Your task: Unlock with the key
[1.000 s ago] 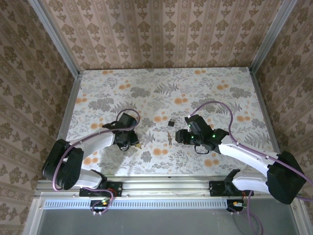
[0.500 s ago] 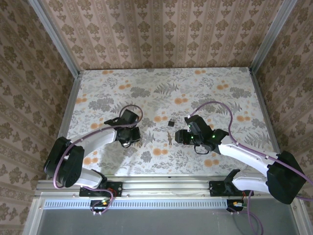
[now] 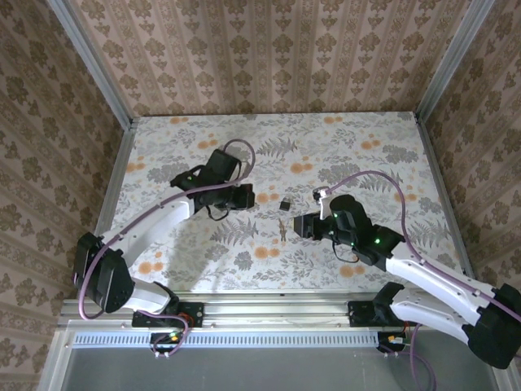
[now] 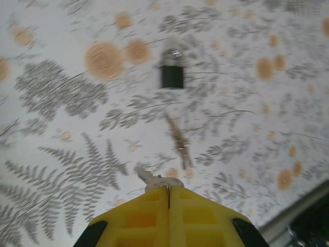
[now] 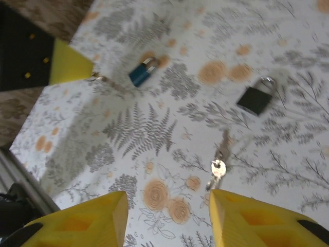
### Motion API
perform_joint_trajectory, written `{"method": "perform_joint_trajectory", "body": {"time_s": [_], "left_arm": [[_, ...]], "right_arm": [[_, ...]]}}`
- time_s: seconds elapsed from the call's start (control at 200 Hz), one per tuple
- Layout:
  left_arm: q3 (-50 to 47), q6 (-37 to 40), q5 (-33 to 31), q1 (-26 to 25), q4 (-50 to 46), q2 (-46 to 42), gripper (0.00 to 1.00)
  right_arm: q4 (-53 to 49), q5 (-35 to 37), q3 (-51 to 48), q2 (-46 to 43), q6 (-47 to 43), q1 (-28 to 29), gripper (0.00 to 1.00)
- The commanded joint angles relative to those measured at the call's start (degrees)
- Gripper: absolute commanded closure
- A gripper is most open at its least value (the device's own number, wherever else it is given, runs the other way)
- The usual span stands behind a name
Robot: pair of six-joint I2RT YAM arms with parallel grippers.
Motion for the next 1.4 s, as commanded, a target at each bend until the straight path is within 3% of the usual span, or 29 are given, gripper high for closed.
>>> {"method": "perform_joint_trajectory", "body": {"time_s": [0.0, 0.16, 0.415, 0.75, 0.92, 1.045, 1.195, 1.395], "left_arm": [[4.8, 6.9, 7.1, -1.2, -4.9, 1.1, 1.0], [10.2, 10.9, 13.7, -3.6, -7.1, 2.1, 1.0], [15.3, 14.4, 16.0, -7.5, -11.2, 3.5, 1.0], [17.1, 14.7, 18.2, -9.1, -11.1, 4.5, 1.0], [17.3, 15.3, 19.4, -9.8, -11.2, 5.0, 1.0], [17.4, 15.5, 19.6, -10.1, -11.4, 5.1, 1.0], [17.3, 15.6, 19.6, -10.3, -11.3, 5.2, 1.0], [17.4, 15.5, 18.8, -10.3, -11.0, 5.4, 1.0]], "right_arm": [[3.2, -7.2, 0.3, -1.9, -7.1, -0.5, 0.52], [4.5, -14.8, 2.2, -0.2, -9.6, -0.6, 0.45], [6.3, -16.2, 4.3, 1.0, -13.2, -0.7, 0.42], [4.3, -21.6, 8.6, 4.6, -16.1, -0.7, 0.52], [3.5, -21.6, 9.5, 4.9, -17.4, -0.6, 0.6], [2.4, -20.0, 10.1, 4.8, -18.1, -0.7, 0.54], [1.9, -20.4, 10.6, 4.7, -18.4, -0.7, 0.66], [0.4, -20.2, 11.0, 5.0, -18.7, -0.6, 0.69]]}}
